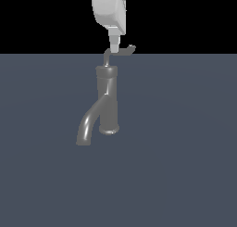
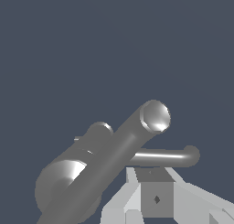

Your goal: Turn on the faucet by rotating a designated handle.

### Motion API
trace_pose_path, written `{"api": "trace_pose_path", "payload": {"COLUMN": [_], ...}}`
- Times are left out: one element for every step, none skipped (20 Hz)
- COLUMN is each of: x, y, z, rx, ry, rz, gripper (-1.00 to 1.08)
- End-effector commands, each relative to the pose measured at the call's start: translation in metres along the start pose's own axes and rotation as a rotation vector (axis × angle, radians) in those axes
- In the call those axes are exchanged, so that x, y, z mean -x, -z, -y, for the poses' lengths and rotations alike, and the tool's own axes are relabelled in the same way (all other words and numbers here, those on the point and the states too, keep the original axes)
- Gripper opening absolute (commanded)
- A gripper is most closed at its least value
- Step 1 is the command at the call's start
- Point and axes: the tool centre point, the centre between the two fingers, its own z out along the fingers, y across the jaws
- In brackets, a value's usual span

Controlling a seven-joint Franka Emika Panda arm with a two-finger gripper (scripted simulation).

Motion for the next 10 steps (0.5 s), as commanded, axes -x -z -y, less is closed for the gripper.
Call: {"api": "trace_pose_path", "payload": {"x": [-0.029,-0.033,-0.037,-0.040,-0.044,-0.048,-0.048,-0.015,-0.016,-0.017], "y": [0.000,0.000,0.000,0.000,0.000,0.000,0.000,0.000,0.000,0.000], "z": [0.011,0.013,0.016,0.018,0.020,0.023,0.023,0.017,0.020,0.023], "rx": [-0.005,-0.004,-0.004,-0.004,-0.004,-0.004,-0.004,-0.003,-0.003,-0.003], "ry": [-0.040,-0.042,-0.044,-0.045,-0.047,-0.048,-0.048,0.008,0.006,0.004], "rz": [0.000,0.000,0.000,0.000,0.000,0.000,0.000,0.002,0.002,0.002], "gripper": [-1.00,-1.00,-1.00,-1.00,-1.00,-1.00,-1.00,-1.00,-1.00,-1.00]}}
